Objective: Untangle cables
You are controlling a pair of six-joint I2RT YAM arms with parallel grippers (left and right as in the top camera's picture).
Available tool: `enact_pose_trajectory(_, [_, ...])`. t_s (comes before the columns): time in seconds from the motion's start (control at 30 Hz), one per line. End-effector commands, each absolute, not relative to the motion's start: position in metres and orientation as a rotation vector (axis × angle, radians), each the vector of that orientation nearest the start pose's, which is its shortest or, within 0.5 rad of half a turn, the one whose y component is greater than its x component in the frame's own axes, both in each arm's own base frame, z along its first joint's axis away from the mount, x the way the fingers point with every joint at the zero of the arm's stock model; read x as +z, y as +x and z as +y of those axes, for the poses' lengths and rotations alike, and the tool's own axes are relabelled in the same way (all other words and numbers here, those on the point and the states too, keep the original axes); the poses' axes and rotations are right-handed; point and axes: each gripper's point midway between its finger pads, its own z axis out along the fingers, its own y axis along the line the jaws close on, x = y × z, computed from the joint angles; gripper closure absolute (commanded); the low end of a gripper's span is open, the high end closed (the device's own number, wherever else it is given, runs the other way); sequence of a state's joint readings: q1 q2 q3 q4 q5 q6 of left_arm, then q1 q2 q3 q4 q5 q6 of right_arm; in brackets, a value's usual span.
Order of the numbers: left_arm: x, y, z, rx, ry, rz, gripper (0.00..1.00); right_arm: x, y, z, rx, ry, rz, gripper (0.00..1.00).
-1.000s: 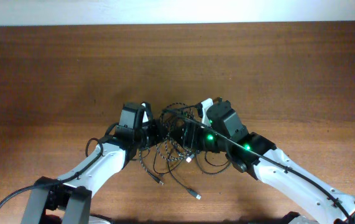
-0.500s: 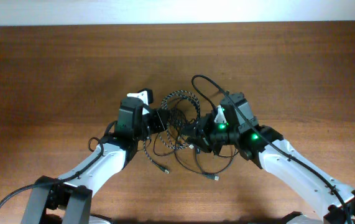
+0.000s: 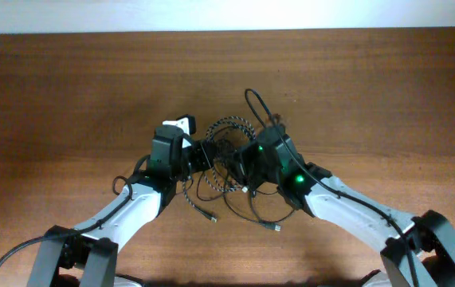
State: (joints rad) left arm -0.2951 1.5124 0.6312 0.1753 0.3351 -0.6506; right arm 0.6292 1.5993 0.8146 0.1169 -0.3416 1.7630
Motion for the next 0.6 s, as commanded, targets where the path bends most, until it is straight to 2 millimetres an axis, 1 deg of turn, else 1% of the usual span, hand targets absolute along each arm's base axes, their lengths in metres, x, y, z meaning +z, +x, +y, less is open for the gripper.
enact_pose_trajectory(0.0, [0.078, 0.355, -0.167, -0.853, -0.216, 2.365, 1.0, 0.106, 0.312, 0.31, 1.491, 1.255, 2.463, 0.67])
enact_pose_trajectory(0.07, [0.078, 0.355, -0.167, -0.851, -0.217, 2.365, 1.0, 0.107, 0.312, 0.311, 1.498, 1.25, 2.457, 0.7])
enact_pose_trajectory(0.17, [0.078, 0.355, -0.167, -0.854, -0.216, 2.365, 1.0, 0.106, 0.316, 0.309, 1.467, 1.256, 2.428, 0.7])
enact_pose_trajectory(0.23, [0.078, 0.355, -0.167, -0.853, -0.217, 2.365, 1.0, 0.106, 0.306, 0.32, 1.474, 1.221, 2.453, 0.7])
enact_pose_trajectory(0.27, [0.078, 0.355, -0.167, -0.853, -0.217, 2.365, 1.0, 0.105, 0.305, 0.321, 1.46, 1.216, 2.447, 0.7])
enact_pose_trajectory(0.3, [0.078, 0.355, -0.167, -0.854, -0.216, 2.365, 1.0, 0.104, 0.31, 0.318, 1.437, 1.228, 2.422, 0.71])
enact_pose_trajectory(0.33, [0.078, 0.355, -0.167, -0.854, -0.216, 2.365, 1.0, 0.104, 0.313, 0.315, 1.417, 1.238, 2.4, 0.75])
enact_pose_trajectory(0.37, [0.078, 0.355, -0.167, -0.854, -0.216, 2.365, 1.0, 0.099, 0.316, 0.312, 1.382, 1.255, 2.385, 0.8])
enact_pose_trajectory(0.4, [0.078, 0.355, -0.167, -0.854, -0.216, 2.366, 1.0, 0.092, 0.319, 0.31, 1.353, 1.264, 2.381, 0.8])
enact_pose_trajectory(0.43, [0.078, 0.355, -0.167, -0.855, -0.216, 2.366, 1.0, 0.078, 0.319, 0.31, 1.32, 1.281, 2.404, 0.77])
enact_pose_trajectory(0.47, [0.079, 0.353, -0.171, -0.882, -0.202, 2.37, 1.0, 0.07, 0.321, 0.311, 1.312, 1.285, 2.404, 0.78])
enact_pose_trajectory(0.5, [0.075, 0.351, -0.169, -0.873, -0.21, 2.387, 1.0, 0.068, 0.33, 0.304, 1.226, 1.129, 2.389, 0.96])
enact_pose_trajectory(0.53, [0.069, 0.349, -0.164, -0.834, -0.235, 2.41, 1.0, 0.07, 0.333, 0.304, 1.2, 0.983, 2.398, 0.96])
enact_pose_trajectory(0.57, [0.058, 0.348, -0.148, -0.711, -0.3, 2.442, 1.0, 0.079, 0.333, 0.309, 1.2, 0.774, 2.41, 0.96])
